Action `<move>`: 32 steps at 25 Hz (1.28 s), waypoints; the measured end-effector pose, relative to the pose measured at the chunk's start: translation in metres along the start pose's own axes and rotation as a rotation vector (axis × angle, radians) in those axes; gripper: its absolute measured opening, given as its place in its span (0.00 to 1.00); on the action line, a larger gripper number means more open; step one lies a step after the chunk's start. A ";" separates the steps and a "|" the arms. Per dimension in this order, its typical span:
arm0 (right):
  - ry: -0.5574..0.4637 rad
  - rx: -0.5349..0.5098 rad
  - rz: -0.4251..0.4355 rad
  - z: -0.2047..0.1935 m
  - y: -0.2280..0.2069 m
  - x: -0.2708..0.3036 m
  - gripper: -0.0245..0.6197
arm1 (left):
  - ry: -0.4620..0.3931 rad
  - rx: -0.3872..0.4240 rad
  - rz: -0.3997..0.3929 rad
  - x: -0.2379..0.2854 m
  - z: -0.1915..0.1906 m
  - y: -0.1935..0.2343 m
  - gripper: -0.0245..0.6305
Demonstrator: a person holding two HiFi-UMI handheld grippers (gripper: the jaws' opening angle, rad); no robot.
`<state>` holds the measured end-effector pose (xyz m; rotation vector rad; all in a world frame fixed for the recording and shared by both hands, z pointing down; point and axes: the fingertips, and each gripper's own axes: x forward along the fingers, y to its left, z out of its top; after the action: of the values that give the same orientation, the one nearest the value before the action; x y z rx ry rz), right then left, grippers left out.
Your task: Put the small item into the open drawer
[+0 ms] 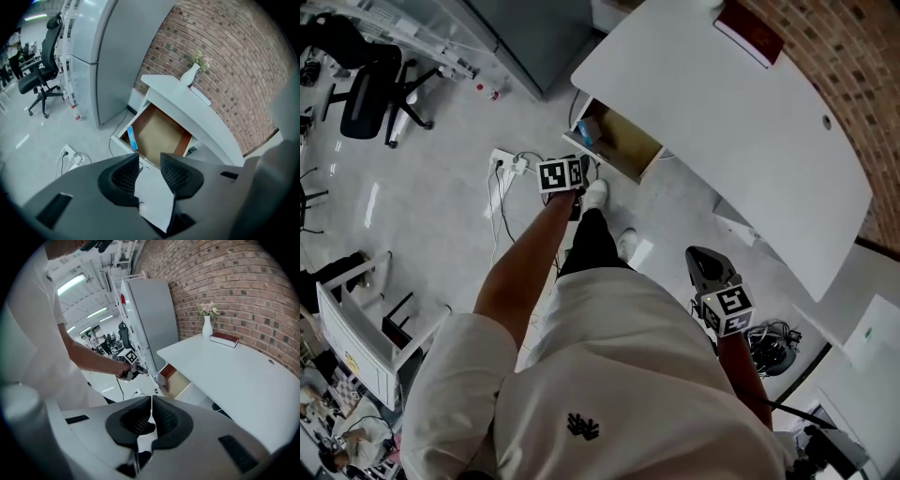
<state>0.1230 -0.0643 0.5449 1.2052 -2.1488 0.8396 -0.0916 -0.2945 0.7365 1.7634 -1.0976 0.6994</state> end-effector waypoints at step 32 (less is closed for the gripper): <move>-0.105 -0.080 0.118 -0.047 0.057 -0.089 0.09 | -0.085 0.310 -0.399 -0.249 -0.150 -0.202 0.09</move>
<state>0.1209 0.0420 0.4992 1.1131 -2.3343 0.7460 -0.0200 -0.0275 0.5159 2.2124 -0.6803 0.5707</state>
